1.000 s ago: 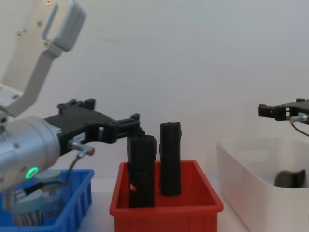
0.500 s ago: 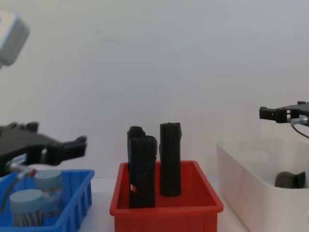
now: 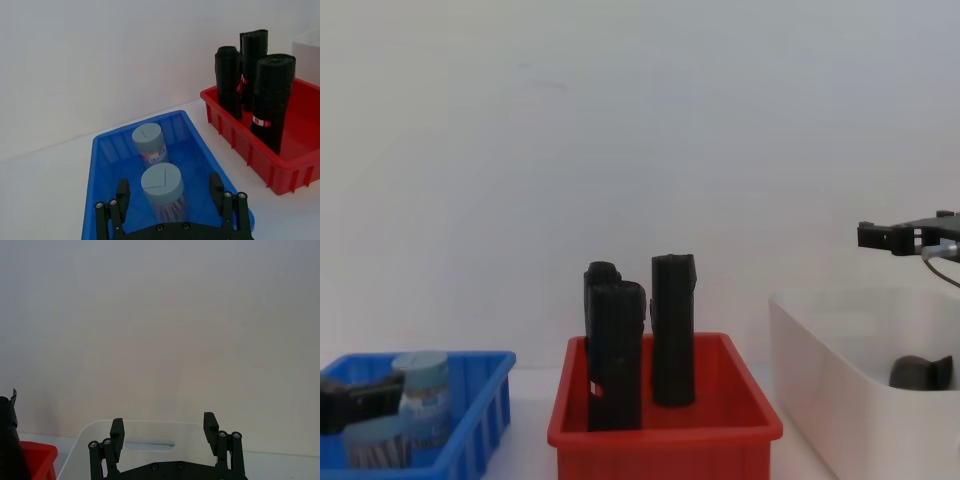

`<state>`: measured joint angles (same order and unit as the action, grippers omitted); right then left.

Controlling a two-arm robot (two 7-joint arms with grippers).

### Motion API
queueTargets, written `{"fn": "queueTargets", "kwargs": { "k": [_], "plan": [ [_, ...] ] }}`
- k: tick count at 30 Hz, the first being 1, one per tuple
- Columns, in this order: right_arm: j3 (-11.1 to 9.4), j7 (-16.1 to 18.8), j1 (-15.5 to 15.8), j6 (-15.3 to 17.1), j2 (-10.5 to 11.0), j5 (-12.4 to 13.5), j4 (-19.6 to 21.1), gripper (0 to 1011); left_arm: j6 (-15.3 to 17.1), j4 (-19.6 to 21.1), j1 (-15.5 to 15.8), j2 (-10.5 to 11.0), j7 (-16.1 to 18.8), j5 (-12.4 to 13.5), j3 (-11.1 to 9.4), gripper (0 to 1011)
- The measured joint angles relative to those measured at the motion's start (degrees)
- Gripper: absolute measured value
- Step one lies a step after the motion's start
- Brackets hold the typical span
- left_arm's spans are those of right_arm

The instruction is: Pick the cotton swabs from the blue box and place them into the white box.

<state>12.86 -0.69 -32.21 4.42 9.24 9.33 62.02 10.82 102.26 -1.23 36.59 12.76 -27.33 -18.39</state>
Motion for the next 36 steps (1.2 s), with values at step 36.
{"fn": "queueTargets", "kwargs": {
  "k": [36],
  "plan": [
    [0.0,0.01,-0.01,0.02,0.0,-0.01,-0.07,1001,0.41,-15.24,8.6,-2.76,-17.69,0.65,1.97,1000]
  ]
}}
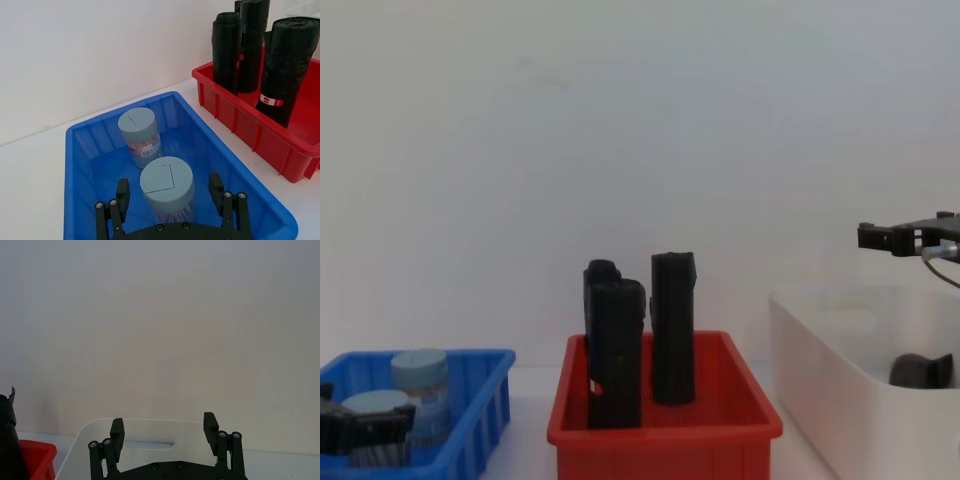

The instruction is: Pick the cotton swabs from the blue box and place them into the white box.

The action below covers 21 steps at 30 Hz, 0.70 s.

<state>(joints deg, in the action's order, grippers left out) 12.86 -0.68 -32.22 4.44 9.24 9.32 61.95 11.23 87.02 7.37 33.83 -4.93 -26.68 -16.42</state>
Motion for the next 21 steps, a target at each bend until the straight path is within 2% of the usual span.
{"fn": "queueTargets", "kwargs": {
  "k": [21],
  "plan": [
    [0.0,0.0,0.0,0.0,0.0,0.0,0.0,1001,2.03,-4.43,3.76,-1.64,-4.49,3.04,0.13,1000]
  ]
}}
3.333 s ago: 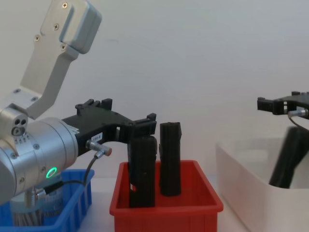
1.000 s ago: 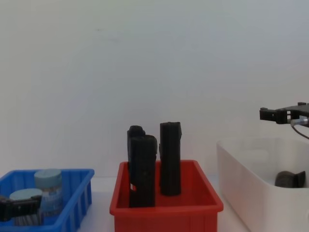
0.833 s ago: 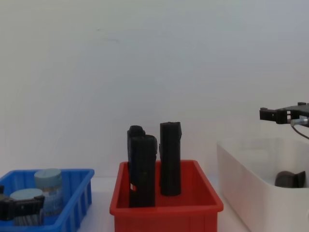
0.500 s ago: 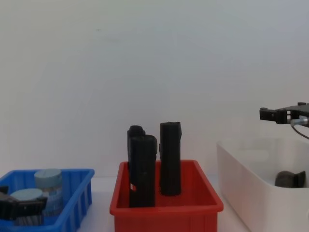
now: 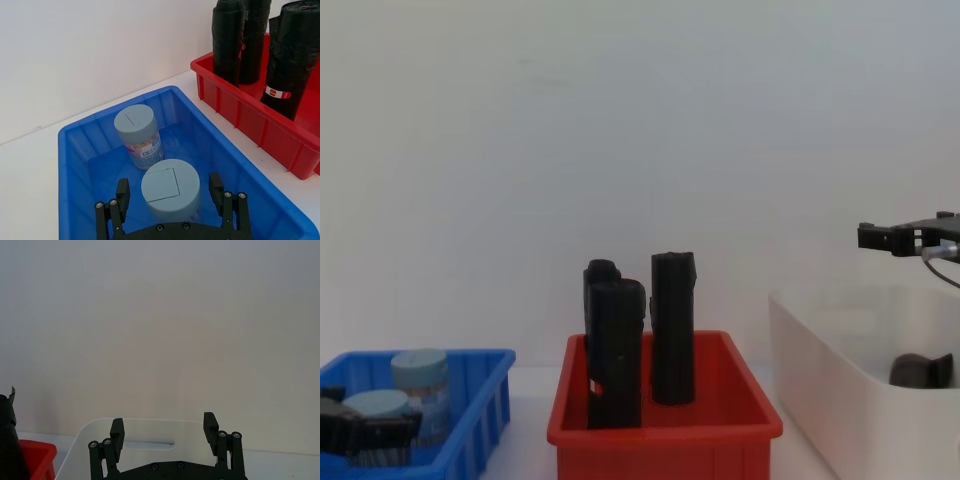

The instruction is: Pick the cotton swabs from the blue box and place them into the white box.

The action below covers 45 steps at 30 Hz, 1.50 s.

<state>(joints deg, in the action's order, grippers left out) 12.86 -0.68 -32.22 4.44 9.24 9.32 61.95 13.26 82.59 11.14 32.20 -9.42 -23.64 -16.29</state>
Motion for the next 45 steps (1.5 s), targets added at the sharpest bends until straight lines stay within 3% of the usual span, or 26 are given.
{"fn": "queueTargets", "kwargs": {
  "k": [45],
  "plan": [
    [0.0,0.0,0.0,0.0,0.0,0.0,0.0,1001,0.09,-2.94,2.01,-0.88,-2.32,1.33,0.36,1000]
  ]
}}
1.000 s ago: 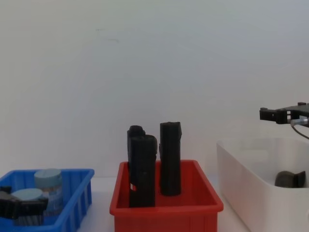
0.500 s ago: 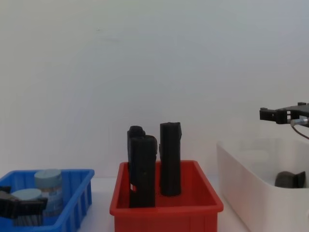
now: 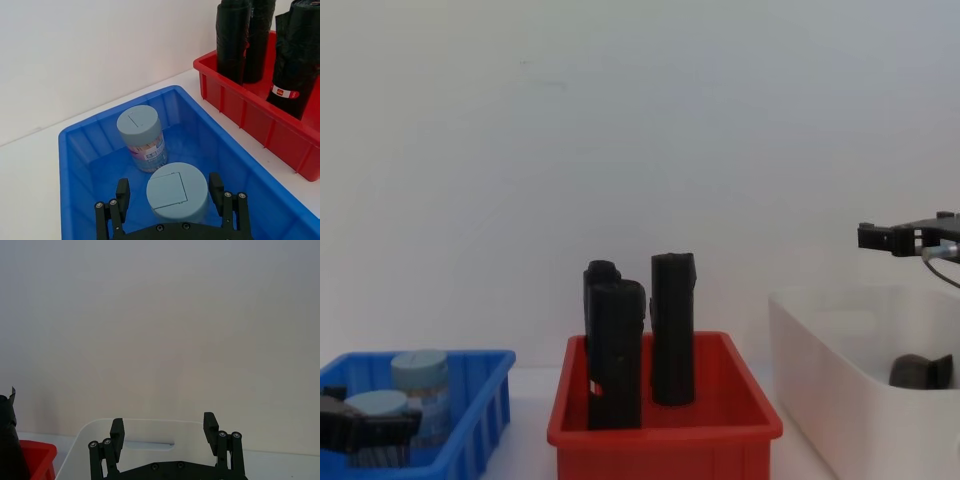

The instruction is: Pick the cotton swabs from the blue box and place them into the white box.

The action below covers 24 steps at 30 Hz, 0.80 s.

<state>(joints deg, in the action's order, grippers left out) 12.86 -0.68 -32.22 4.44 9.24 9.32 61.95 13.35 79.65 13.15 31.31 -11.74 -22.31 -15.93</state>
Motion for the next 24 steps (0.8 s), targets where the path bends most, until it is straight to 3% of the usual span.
{"fn": "queueTargets", "kwargs": {
  "k": [14,19,24],
  "plan": [
    [0.0,0.0,0.0,0.0,0.0,0.0,0.0,1001,0.21,-0.24,0.15,-0.09,-1.2,-0.35,0.0,992],
    [0.0,0.0,0.0,0.0,0.0,0.0,0.0,1002,0.24,-0.26,0.18,-0.11,-1.38,-0.42,-0.01,902],
    [0.0,0.0,0.0,0.0,0.0,0.0,0.0,1001,0.27,-0.3,0.2,-0.14,-1.54,-0.46,-0.01,742]
  ]
}}
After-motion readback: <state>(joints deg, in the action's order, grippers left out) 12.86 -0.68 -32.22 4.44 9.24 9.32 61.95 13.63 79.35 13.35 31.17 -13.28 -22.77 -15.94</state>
